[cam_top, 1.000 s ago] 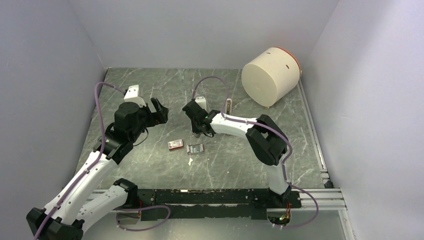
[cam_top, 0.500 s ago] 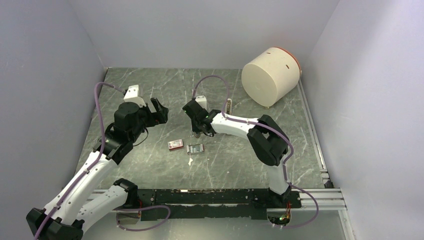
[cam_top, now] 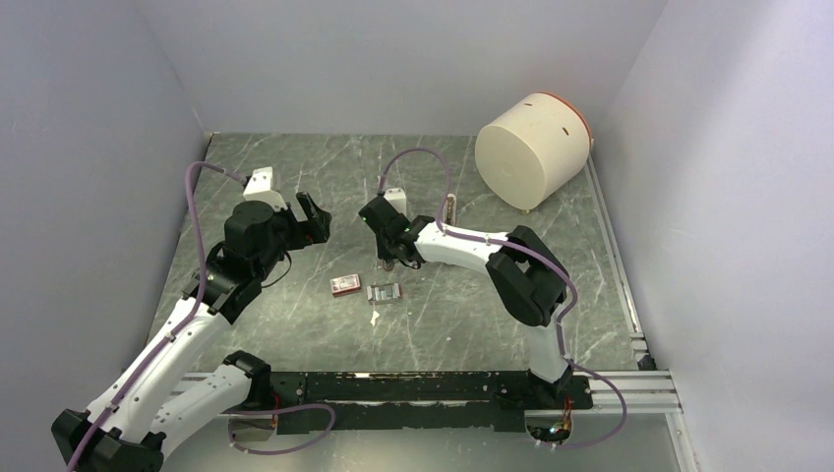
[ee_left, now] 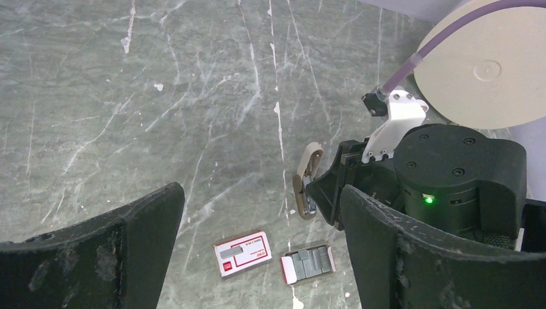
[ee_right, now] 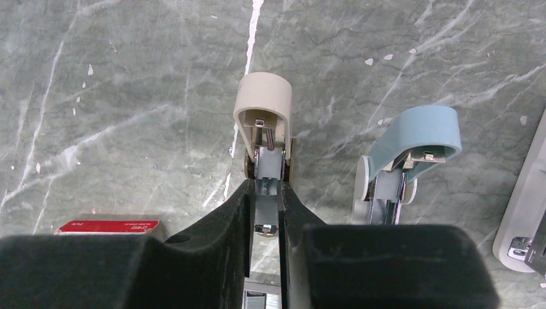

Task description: Load the staples into the stapler

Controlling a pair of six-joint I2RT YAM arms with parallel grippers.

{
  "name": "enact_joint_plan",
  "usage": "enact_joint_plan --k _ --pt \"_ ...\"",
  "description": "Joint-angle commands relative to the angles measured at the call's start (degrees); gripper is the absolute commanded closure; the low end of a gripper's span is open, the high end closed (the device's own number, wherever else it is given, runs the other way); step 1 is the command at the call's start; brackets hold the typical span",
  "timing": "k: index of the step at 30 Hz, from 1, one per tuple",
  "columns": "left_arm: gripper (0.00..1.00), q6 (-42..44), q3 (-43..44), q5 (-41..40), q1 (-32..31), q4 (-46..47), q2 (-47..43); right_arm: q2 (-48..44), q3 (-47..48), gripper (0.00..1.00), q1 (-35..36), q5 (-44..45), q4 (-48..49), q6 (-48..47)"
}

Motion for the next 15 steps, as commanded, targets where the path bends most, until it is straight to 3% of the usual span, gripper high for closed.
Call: enact_joint_plan --k 1,15 --pt "0.05 1.17 0.61 -0.54 0.25 0.10 -0.83 -0.36 1.18 0.81 0.13 0.74 -0.10 0.06" --pt "0.05 0.66 0.21 -0.23 0.22 0.14 -0.84 0.98 2.22 0.81 0.25 0.53 -0.51 0.09"
